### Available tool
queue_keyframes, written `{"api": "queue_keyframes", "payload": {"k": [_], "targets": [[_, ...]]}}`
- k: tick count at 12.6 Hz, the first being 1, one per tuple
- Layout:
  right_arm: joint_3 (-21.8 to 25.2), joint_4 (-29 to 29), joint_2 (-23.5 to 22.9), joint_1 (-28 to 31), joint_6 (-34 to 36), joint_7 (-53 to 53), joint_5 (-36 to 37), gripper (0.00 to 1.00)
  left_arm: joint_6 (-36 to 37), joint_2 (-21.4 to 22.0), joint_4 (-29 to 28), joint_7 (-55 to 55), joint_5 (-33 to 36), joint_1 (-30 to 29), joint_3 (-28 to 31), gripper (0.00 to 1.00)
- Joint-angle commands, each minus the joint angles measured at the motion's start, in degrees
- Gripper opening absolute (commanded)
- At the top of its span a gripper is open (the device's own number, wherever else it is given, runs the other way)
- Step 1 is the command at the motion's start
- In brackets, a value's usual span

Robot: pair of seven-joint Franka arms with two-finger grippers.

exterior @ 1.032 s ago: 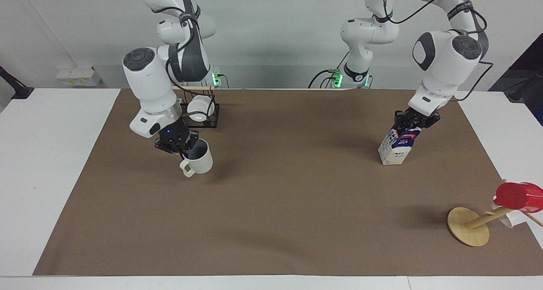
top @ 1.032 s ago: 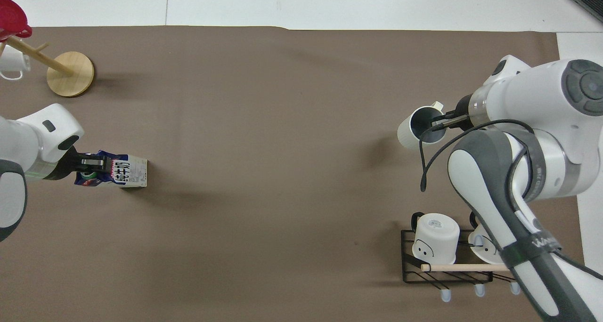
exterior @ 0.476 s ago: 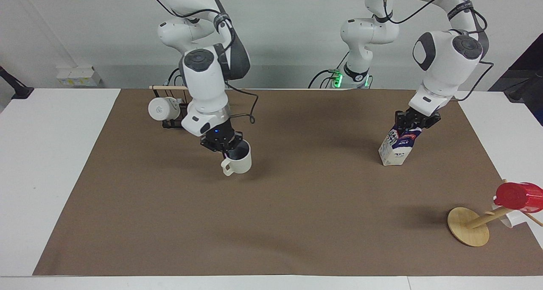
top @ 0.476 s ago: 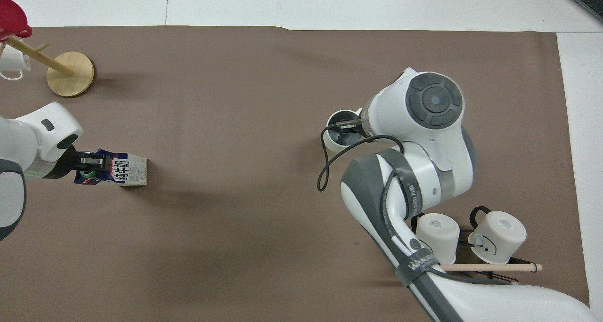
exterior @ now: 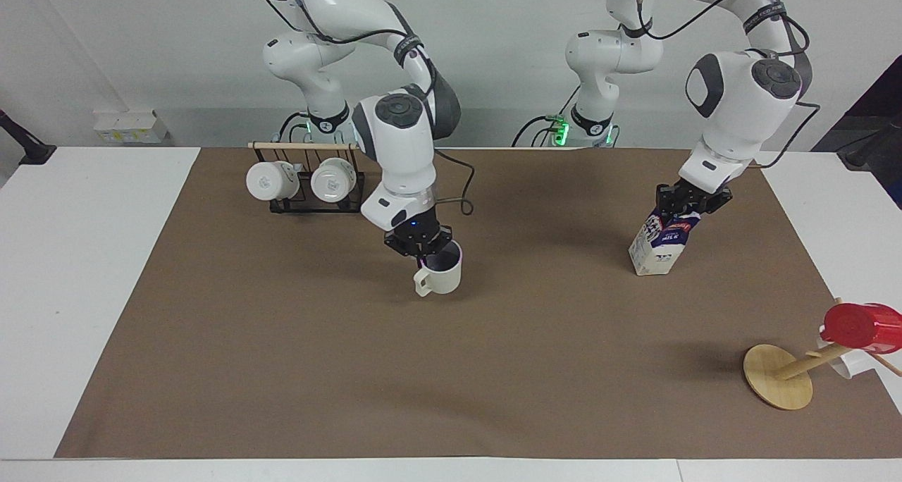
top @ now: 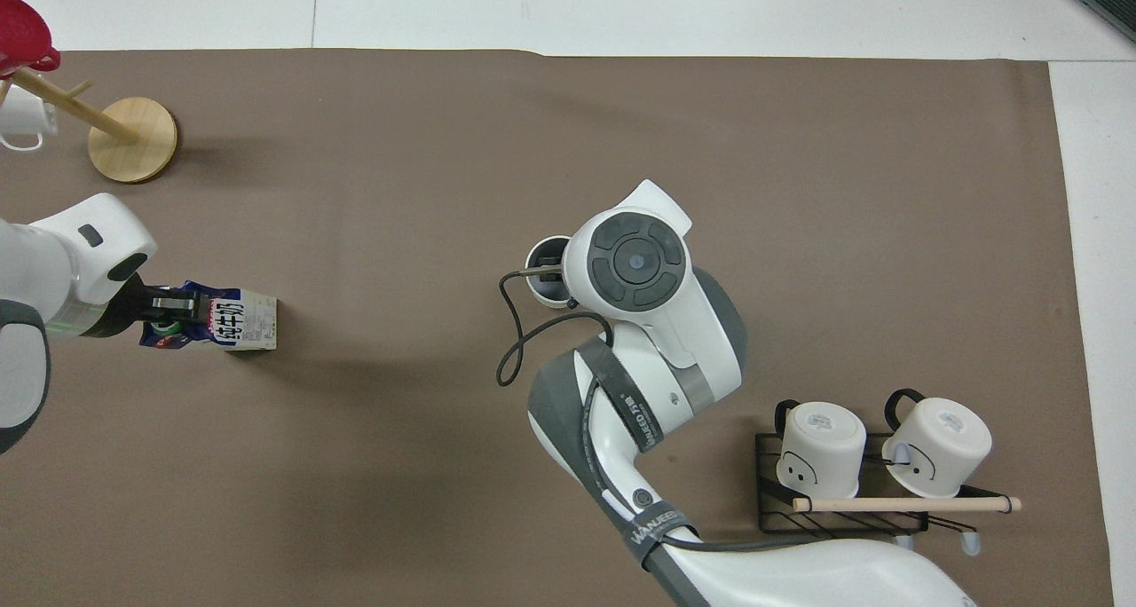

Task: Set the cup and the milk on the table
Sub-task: 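Carry the white mug with the right gripper and lower it near the table center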

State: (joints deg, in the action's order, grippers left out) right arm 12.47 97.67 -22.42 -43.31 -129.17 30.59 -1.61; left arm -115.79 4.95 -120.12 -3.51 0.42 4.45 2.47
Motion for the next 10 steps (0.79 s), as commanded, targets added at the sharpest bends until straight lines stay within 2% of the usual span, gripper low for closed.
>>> {"api": "queue_keyframes", "payload": {"k": [1, 8, 10], "targets": [[0.0, -1.7, -0.9, -0.5, 0.0, 2.2, 1.2, 0.00, 0.0, -0.7, 1.0, 0.4, 0.4, 0.7, 0.5, 0.45], [-0.1, 1.6, -0.5, -1.4, -0.8, 3.1, 1.0, 0.00, 0.0, -0.6, 0.9, 0.4, 0.4, 0.8, 0.5, 0.45], [-0.1, 2.4, -0.3, -1.4, -0.9, 3.2, 0.6, 0.14, 0.0, -0.6, 0.9, 0.4, 0.4, 0.8, 0.5, 0.45]]}}
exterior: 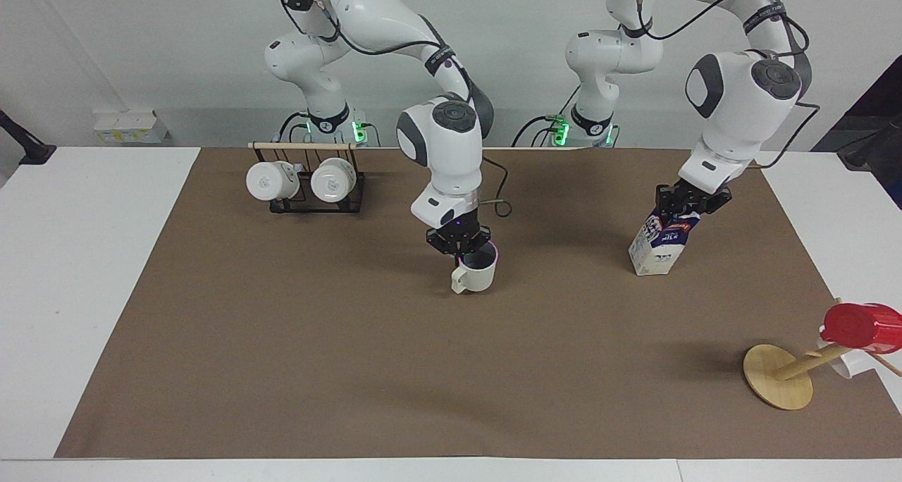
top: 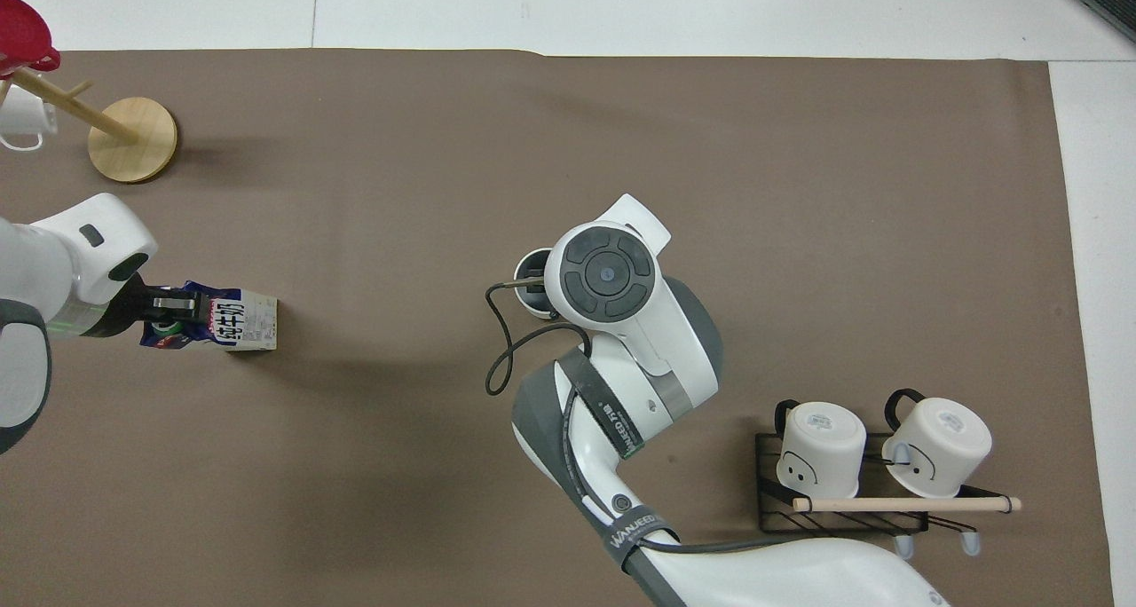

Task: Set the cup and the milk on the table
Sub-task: 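Carry the white mug with the right gripper and lower it near the table center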

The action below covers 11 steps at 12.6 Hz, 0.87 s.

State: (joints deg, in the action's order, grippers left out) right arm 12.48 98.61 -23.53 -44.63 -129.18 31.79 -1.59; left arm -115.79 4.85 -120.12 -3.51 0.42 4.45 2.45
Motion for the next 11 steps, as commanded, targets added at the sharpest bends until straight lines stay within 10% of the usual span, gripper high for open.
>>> {"api": "queue_keyframes", "payload": {"k": [1, 4, 8, 11], "targets": [[-0.1, 1.9, 0.9, 0.0, -0.7, 2.0, 0.2, 0.25, 0.0, -0.5, 0.9, 0.3, 0.4, 0.8, 0.5, 0.45], [-0.1, 3.1, 1.5, 0.0, -0.3, 2.1, 0.2, 0.41, 0.1, -0.5, 0.9, 0.3, 0.4, 0.8, 0.5, 0.45], [0.0, 2.5, 2.8, 0.3, 1.4, 2.0, 0.2, 1.00, 2.9, -0.5, 2.5, 2.4, -1.5, 1.0, 0.4, 0.45], [0.4, 2.4, 7.9, 3.0, 5.9, 1.1, 0.2, 1.00, 6.4, -0.5, 5.2, 6.8, -2.0, 3.6, 0.3, 0.40]]}}
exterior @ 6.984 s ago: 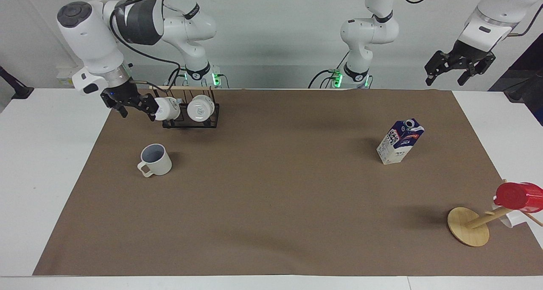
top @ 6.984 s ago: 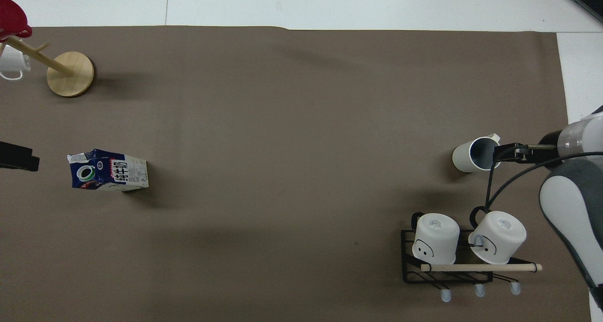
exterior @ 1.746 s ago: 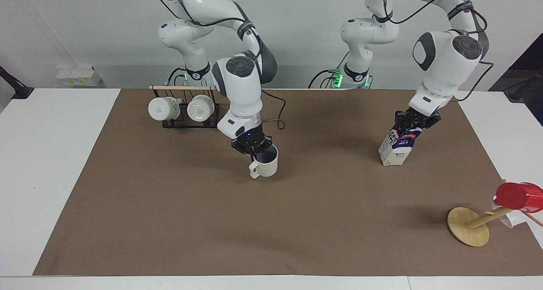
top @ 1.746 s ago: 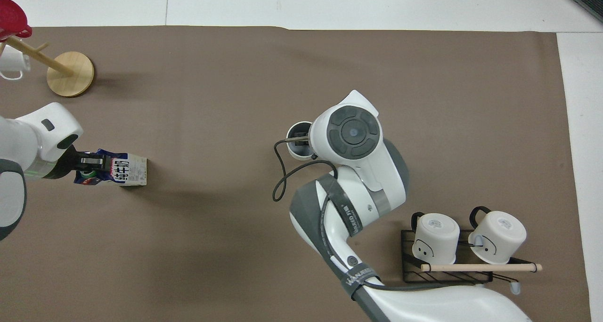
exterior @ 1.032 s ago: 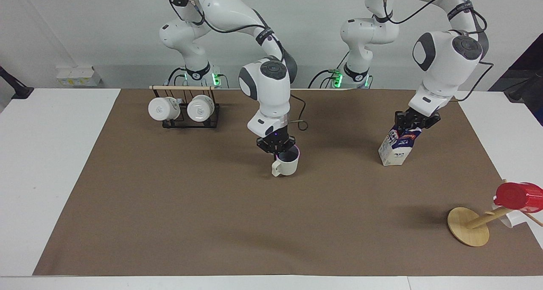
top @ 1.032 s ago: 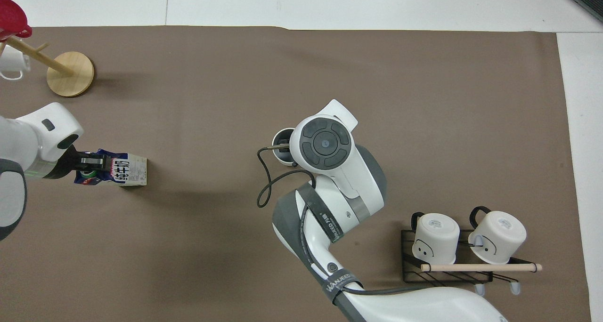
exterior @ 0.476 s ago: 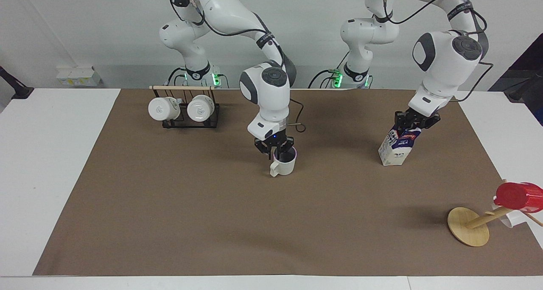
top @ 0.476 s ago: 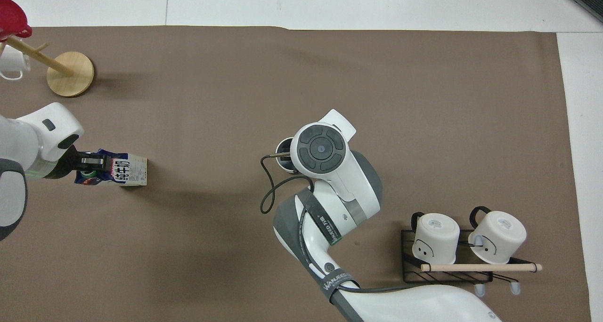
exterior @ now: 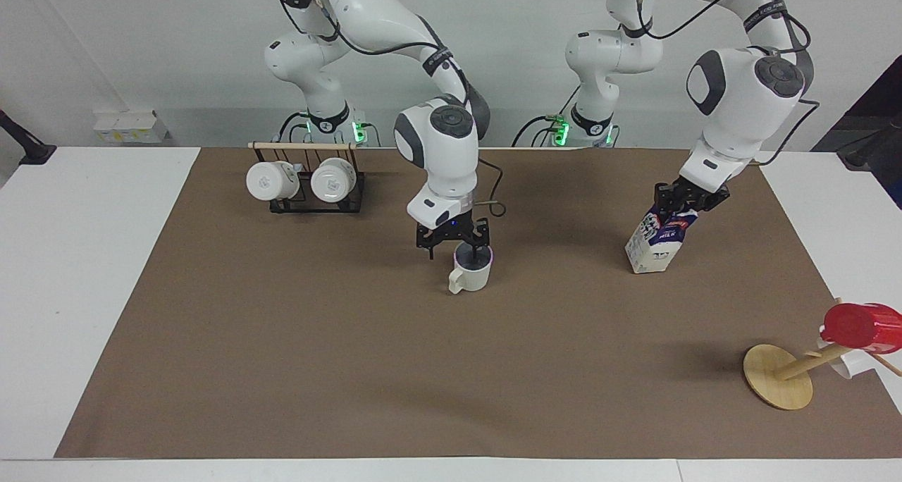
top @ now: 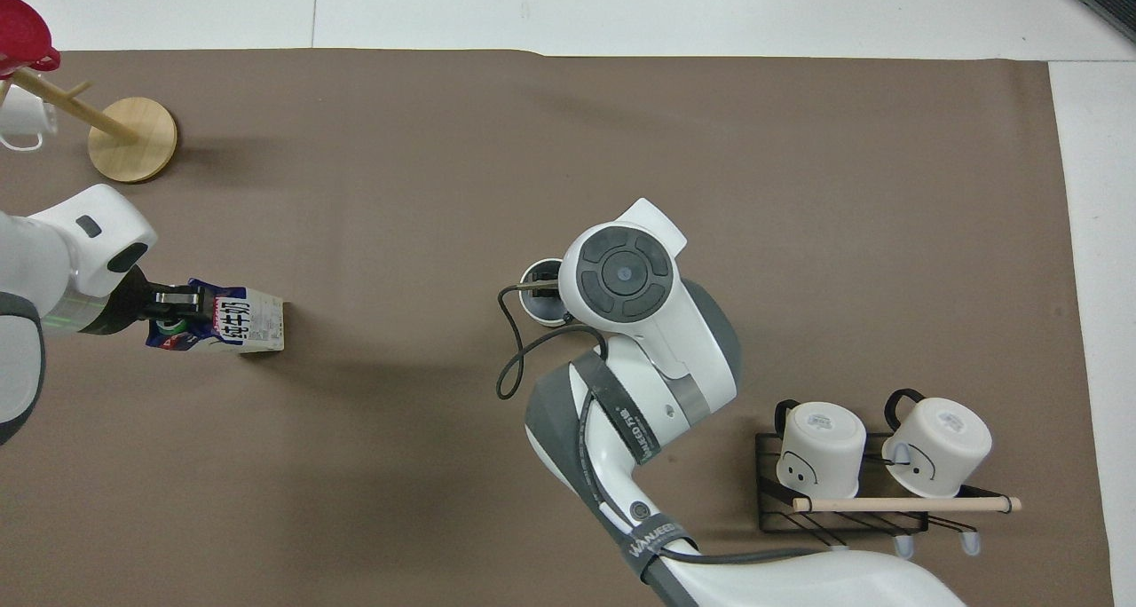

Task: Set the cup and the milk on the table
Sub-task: 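Carry the white mug with the right gripper and lower it near the table center, then release the mug and withdraw the right gripper while the left gripper lifts the carton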

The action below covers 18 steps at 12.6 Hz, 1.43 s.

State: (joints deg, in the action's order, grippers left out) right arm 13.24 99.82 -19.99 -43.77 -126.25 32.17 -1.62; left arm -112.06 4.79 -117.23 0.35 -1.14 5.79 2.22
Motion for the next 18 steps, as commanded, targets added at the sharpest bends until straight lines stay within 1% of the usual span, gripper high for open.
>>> {"api": "queue_keyframes", "payload": {"k": [1, 3, 7, 9, 11, 14, 16, 18], "targets": [[-0.3, 1.1, 6.2, 3.2, 5.0, 0.5, 0.2, 1.00, 3.2, -0.4, 2.7, 5.1, -0.4, 3.3, 0.5, 0.39], [-0.2, 1.1, 9.1, 6.2, 8.2, -2.3, 0.2, 1.00, 3.9, 0.0, 3.7, 9.6, -0.6, 6.2, 0.4, 0.39], [-0.1, 0.9, 12.8, 12.2, 11.1, -9.1, 0.3, 1.00, 3.2, -0.3, 5.1, 24.3, -1.6, 16.5, 0.5, 0.39], [-0.1, 0.9, 15.1, 15.3, 13.5, -13.5, 0.2, 1.00, 2.0, -0.3, 5.1, 27.7, -1.8, 19.9, 0.5, 0.39], [-0.1, 0.8, 17.7, 18.6, 15.9, -16.5, 0.2, 1.00, -1.3, -0.8, 5.0, 28.7, -2.7, 22.3, 0.5, 0.37], [-0.1, -1.7, 20.2, 23.3, 21.7, -21.4, 0.2, 1.00, -4.2, -4.1, 6.2, 30.0, -3.8, 24.5, 0.5, 0.37], [0.0, -2.9, 22.3, 26.4, 25.5, -22.5, 0.3, 1.00, -6.2, -6.2, 7.0, 30.3, -4.1, 25.2, 0.5, 0.37], [0.1, -5.1, 23.2, 29.8, 31.1, -25.5, 0.1, 1.00, -7.5, -8.4, 8.2, 32.1, -4.1, 26.4, 0.5, 0.37]]}}
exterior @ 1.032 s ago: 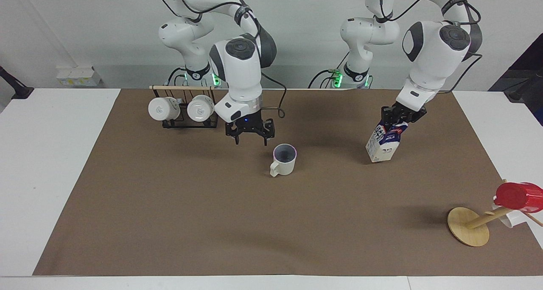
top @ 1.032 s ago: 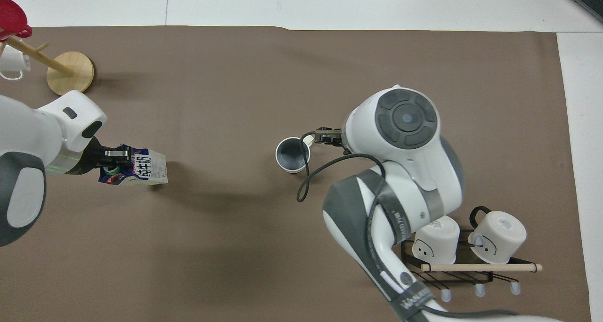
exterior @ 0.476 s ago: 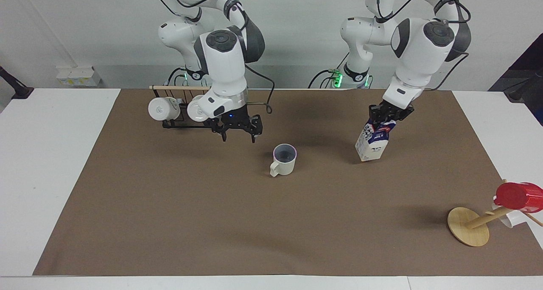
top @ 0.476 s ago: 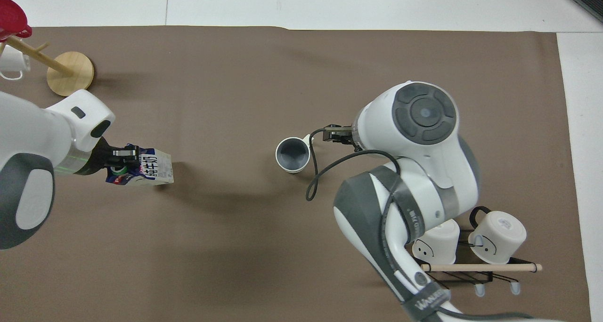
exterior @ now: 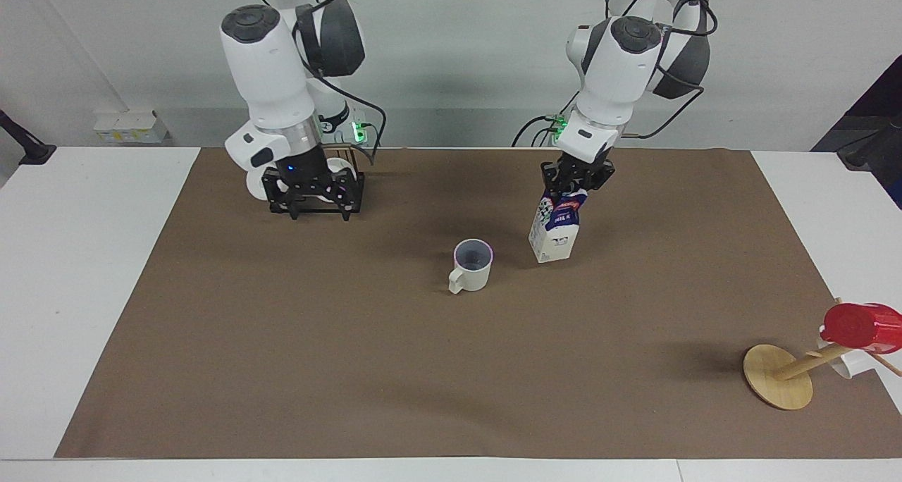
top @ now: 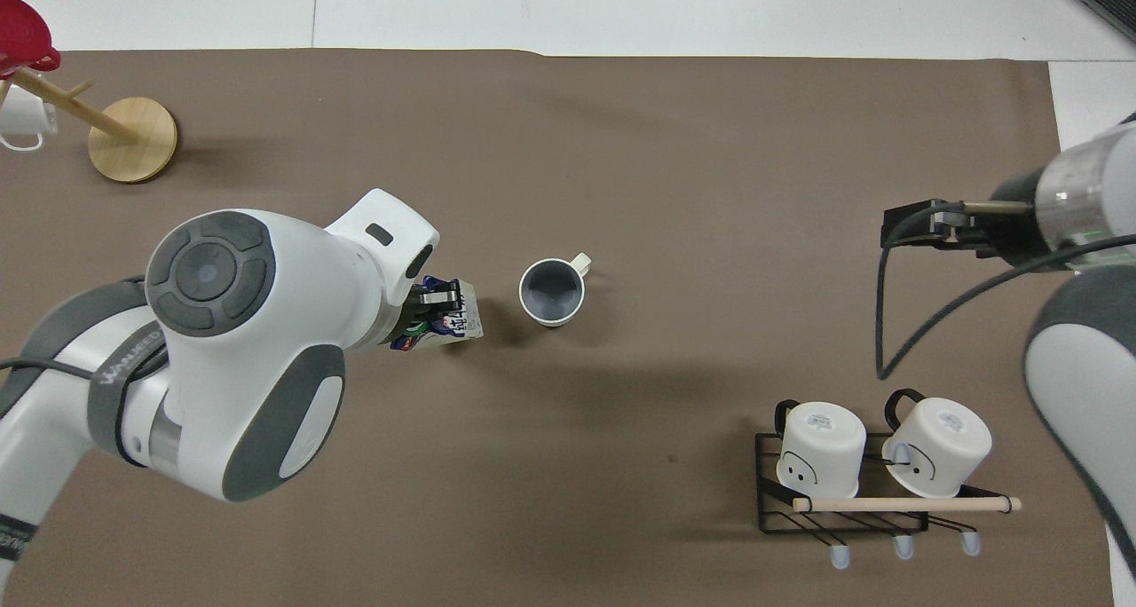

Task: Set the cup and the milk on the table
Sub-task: 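Set the milk carton upright beside the mug with the left gripper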

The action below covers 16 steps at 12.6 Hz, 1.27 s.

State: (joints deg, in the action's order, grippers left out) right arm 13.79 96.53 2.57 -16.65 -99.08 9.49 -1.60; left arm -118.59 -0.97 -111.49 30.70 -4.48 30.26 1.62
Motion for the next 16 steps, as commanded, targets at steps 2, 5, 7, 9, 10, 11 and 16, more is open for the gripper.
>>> {"api": "queue_keyframes", "payload": {"k": [2, 5, 7, 9, 10, 11, 16], "targets": [[-0.3, -3.8, 1.4, 6.2, 9.5, -5.2, -0.1, 1.00, -1.6, -3.3, 2.5, 2.1, -0.8, 2.1, 1.0, 0.37], [-0.3, -5.5, 2.4, 8.6, 13.3, -6.4, -0.2, 1.00, -2.3, -4.1, 2.2, 2.3, -0.8, 2.8, 1.0, 0.37], [-0.6, -9.8, 1.1, 8.7, 17.5, -6.2, 0.6, 1.00, -2.5, -4.7, 2.2, 2.3, -0.8, 2.8, 1.0, 0.37], [-1.4, -5.8, 3.0, 7.4, 13.6, -6.1, 0.8, 1.00, -2.8, -4.7, 1.9, 2.2, -0.8, 2.8, 1.1, 0.37], [-1.5, -5.6, 3.2, 7.4, 13.3, -6.4, 0.8, 1.00, -2.9, -4.6, 1.9, 2.1, -0.8, 2.8, 1.1, 0.38], [-1.6, -5.4, 3.2, 7.4, 13.2, -6.6, 0.8, 1.00, -2.9, -4.6, 1.8, 2.1, -0.8, 2.8, 1.1, 0.39], [-1.6, -5.2, 3.2, 7.4, 11.7, -10.1, 2.6, 1.00, -1.6, -4.4, 2.3, 2.7, -0.8, 3.7, 1.1, 1.00]]}}
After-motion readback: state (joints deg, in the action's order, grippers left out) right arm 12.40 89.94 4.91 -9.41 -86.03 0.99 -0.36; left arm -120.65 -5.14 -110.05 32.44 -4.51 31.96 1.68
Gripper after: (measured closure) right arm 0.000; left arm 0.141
